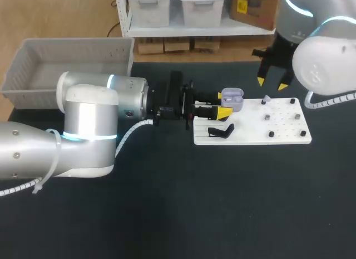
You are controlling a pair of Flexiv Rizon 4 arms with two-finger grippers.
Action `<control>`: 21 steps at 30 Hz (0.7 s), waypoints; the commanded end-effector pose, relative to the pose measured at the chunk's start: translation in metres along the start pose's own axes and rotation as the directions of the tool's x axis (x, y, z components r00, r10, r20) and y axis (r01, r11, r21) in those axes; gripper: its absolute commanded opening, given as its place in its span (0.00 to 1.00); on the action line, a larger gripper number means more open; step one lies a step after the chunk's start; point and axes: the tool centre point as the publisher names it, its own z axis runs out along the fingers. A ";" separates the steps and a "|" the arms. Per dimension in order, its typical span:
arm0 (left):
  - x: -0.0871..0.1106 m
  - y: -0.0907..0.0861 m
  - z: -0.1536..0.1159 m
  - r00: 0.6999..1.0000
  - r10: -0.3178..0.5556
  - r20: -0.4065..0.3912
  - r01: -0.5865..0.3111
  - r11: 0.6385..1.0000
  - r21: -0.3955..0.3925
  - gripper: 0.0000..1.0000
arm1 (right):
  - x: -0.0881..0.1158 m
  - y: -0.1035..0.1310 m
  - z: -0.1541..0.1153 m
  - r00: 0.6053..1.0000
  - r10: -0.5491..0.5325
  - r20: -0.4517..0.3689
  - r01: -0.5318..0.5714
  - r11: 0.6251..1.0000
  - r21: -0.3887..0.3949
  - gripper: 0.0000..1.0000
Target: Pick up each earbud case from the left stands, insert the matching earbuds, close the lid, and place the case in the box.
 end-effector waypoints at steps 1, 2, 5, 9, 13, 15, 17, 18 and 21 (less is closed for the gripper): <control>0.000 -0.001 0.000 1.000 0.001 -0.001 -0.001 1.000 -0.004 0.00 | -0.005 -0.007 0.022 1.000 0.009 -0.028 -0.009 1.000 -0.017 0.47; 0.000 -0.001 0.000 1.000 0.001 -0.001 -0.001 1.000 -0.004 0.00 | -0.005 -0.009 0.026 0.999 0.014 -0.038 -0.015 1.000 -0.023 0.47; 0.000 -0.001 0.000 1.000 0.001 -0.001 -0.001 1.000 -0.004 0.00 | -0.004 -0.013 0.033 0.998 0.025 -0.055 -0.027 0.999 -0.033 0.47; 0.000 -0.001 0.000 1.000 0.001 -0.001 -0.001 1.000 -0.004 0.00 | -0.005 -0.012 0.038 0.998 0.020 -0.063 -0.023 0.999 -0.047 0.46; 0.000 -0.001 0.000 1.000 0.001 -0.001 -0.001 1.000 -0.004 0.00 | -0.005 -0.010 0.044 0.997 0.014 -0.074 -0.019 0.998 -0.061 0.46; 0.000 -0.001 0.000 1.000 0.001 -0.001 -0.001 1.000 -0.004 0.00 | -0.005 -0.009 0.047 0.996 0.010 -0.087 -0.016 0.998 -0.067 0.45; 0.000 -0.001 0.000 1.000 0.001 -0.001 -0.001 1.000 -0.004 0.00 | -0.004 -0.007 0.050 0.996 0.008 -0.090 -0.014 0.998 -0.069 0.45; 0.000 -0.001 0.000 1.000 0.001 -0.001 -0.001 1.000 -0.004 0.00 | -0.004 -0.007 0.051 0.996 0.007 -0.094 -0.013 0.997 -0.071 0.45; 0.000 -0.001 0.000 1.000 0.001 -0.001 -0.001 1.000 -0.004 0.00 | -0.004 -0.008 0.055 0.994 0.009 -0.106 -0.017 0.997 -0.075 0.45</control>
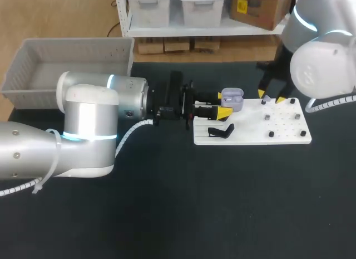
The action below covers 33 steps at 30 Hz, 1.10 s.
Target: Pick up each earbud case from the left stands, insert the matching earbuds, close the lid, and place the case in the box.
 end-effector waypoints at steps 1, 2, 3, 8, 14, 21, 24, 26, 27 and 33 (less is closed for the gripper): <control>0.000 -0.001 0.000 1.000 0.001 -0.001 -0.001 1.000 -0.004 0.00 | -0.005 -0.001 0.007 1.000 0.003 -0.019 -0.003 1.000 -0.006 0.45; 0.000 -0.001 0.000 1.000 0.001 -0.001 -0.001 1.000 -0.004 0.00 | -0.005 -0.001 0.007 1.000 0.004 -0.021 -0.004 1.000 -0.007 0.45; 0.000 -0.001 0.000 1.000 0.001 -0.001 -0.001 1.000 -0.004 0.00 | -0.005 -0.001 0.007 1.000 0.004 -0.022 -0.004 1.000 -0.009 0.45; 0.000 -0.001 0.000 1.000 0.001 -0.001 -0.001 1.000 -0.004 0.00 | -0.005 0.001 0.009 1.000 0.005 -0.028 -0.005 1.000 -0.018 0.43; 0.000 -0.001 0.000 1.000 0.001 -0.001 -0.001 1.000 -0.004 0.00 | -0.006 0.001 0.013 0.999 0.005 -0.035 -0.005 1.000 -0.018 0.39; 0.000 -0.001 0.000 1.000 0.001 -0.001 -0.001 1.000 -0.004 0.00 | -0.008 0.002 0.014 0.999 0.008 -0.038 -0.009 1.000 -0.025 0.35; 0.000 -0.001 0.000 1.000 0.001 -0.001 -0.001 1.000 -0.004 0.00 | -0.008 0.002 0.014 0.999 0.008 -0.039 -0.009 1.000 -0.025 0.29; 0.000 -0.001 0.000 1.000 0.001 -0.001 -0.001 1.000 -0.004 0.00 | -0.008 0.003 0.015 0.999 0.007 -0.041 -0.008 1.000 -0.022 0.22; 0.000 -0.001 0.000 1.000 0.001 -0.001 -0.001 1.000 -0.004 0.00 | -0.008 0.003 0.015 0.999 0.006 -0.042 -0.007 1.000 -0.021 0.15; 0.000 -0.001 0.000 1.000 0.001 -0.001 -0.001 1.000 -0.004 0.00 | -0.007 0.003 0.012 0.999 0.006 -0.043 -0.006 1.000 -0.016 0.00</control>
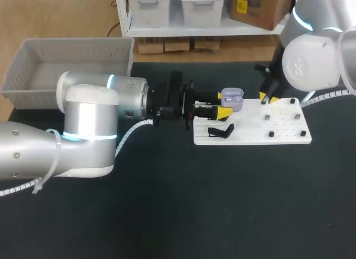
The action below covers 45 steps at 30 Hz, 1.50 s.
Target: Pick up each earbud case from the left stands, insert the matching earbuds, close the lid, and place the case in the box.
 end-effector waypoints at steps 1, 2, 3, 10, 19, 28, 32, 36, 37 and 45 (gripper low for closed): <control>0.000 -0.001 0.000 1.000 0.001 -0.001 -0.001 1.000 -0.004 0.00 | 0.001 0.000 -0.005 1.000 0.001 -0.002 -0.001 1.000 0.001 0.00; 0.000 -0.001 0.000 1.000 0.001 -0.001 -0.001 1.000 -0.004 0.00 | 0.003 0.000 -0.007 1.000 0.002 -0.002 -0.002 1.000 0.001 0.00; 0.000 -0.001 0.000 1.000 0.001 -0.001 -0.001 1.000 -0.004 0.00 | 0.005 0.001 -0.010 1.000 0.003 -0.002 -0.003 1.000 0.000 0.00; 0.000 -0.001 0.000 1.000 0.001 -0.001 -0.001 1.000 -0.004 0.00 | 0.020 0.004 -0.046 1.000 0.019 0.012 -0.018 1.000 -0.019 0.00; 0.000 -0.001 0.000 1.000 0.001 -0.001 -0.001 1.000 -0.004 0.00 | 0.054 0.014 -0.105 1.000 0.014 -0.011 -0.014 0.999 -0.031 0.00; 0.000 -0.001 0.000 1.000 0.001 -0.001 -0.001 1.000 -0.004 0.00 | 0.095 0.033 -0.149 0.994 -0.056 -0.096 0.053 0.998 -0.028 0.00; 0.000 -0.001 0.000 1.000 0.001 -0.001 -0.001 1.000 -0.004 0.00 | 0.115 0.044 -0.165 0.989 -0.104 -0.104 0.103 0.995 -0.017 0.00; 0.000 -0.001 0.000 1.000 0.001 -0.001 -0.001 1.000 -0.004 0.00 | 0.132 0.056 -0.175 0.981 -0.152 -0.123 0.150 0.988 -0.028 0.00; 0.000 -0.001 0.000 1.000 0.001 -0.001 -0.001 1.000 -0.004 0.00 | 0.135 0.059 -0.176 0.978 -0.164 -0.129 0.161 0.986 -0.032 0.00; 0.000 -0.001 0.000 1.000 0.001 -0.001 -0.001 1.000 -0.004 0.00 | 0.155 0.087 -0.173 0.949 -0.266 -0.170 0.262 0.964 -0.049 0.00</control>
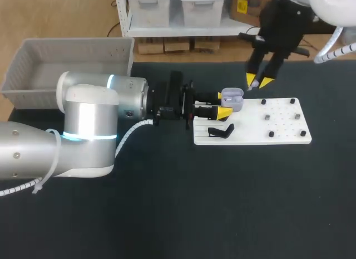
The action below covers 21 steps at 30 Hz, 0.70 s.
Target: Pick up each earbud case from the left stands, insert the matching earbuds, close the lid, and place the case in the box.
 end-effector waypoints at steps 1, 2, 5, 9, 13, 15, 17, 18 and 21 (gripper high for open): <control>0.000 -0.001 0.000 1.000 0.001 -0.001 -0.001 1.000 -0.004 0.00 | -0.001 0.015 0.005 0.999 -0.034 -0.018 0.035 0.999 0.015 0.00; 0.000 -0.001 0.000 1.000 0.001 -0.001 -0.001 1.000 -0.004 0.00 | -0.001 0.018 0.007 0.999 -0.048 -0.021 0.048 0.999 0.018 0.00; 0.000 -0.001 0.000 1.000 0.001 -0.001 -0.001 1.000 -0.004 0.00 | 0.000 0.025 0.012 0.996 -0.088 -0.016 0.089 0.996 0.028 0.00; 0.000 -0.001 0.000 1.000 0.001 -0.001 -0.001 1.000 -0.004 0.00 | -0.002 0.029 0.017 0.990 -0.142 -0.023 0.142 0.989 0.046 0.00; 0.000 -0.001 0.000 1.000 0.001 -0.001 -0.001 1.000 -0.004 0.00 | -0.007 0.031 0.017 0.984 -0.174 -0.031 0.176 0.983 0.060 0.00; 0.000 -0.001 0.000 1.000 0.001 -0.001 -0.001 1.000 -0.004 0.00 | -0.008 0.032 0.017 0.982 -0.187 -0.038 0.189 0.980 0.060 0.00; 0.000 -0.001 0.000 1.000 0.001 -0.001 -0.001 1.000 -0.004 0.00 | -0.009 0.032 0.019 0.979 -0.197 -0.045 0.200 0.978 0.060 0.00; 0.000 -0.001 0.000 1.000 0.001 -0.001 -0.001 1.000 -0.004 0.00 | -0.009 0.033 0.020 0.979 -0.199 -0.047 0.202 0.978 0.059 0.00; 0.000 -0.001 0.000 1.000 0.001 -0.001 -0.001 1.000 -0.004 0.00 | -0.008 0.033 0.022 0.982 -0.186 -0.044 0.188 0.981 0.042 0.00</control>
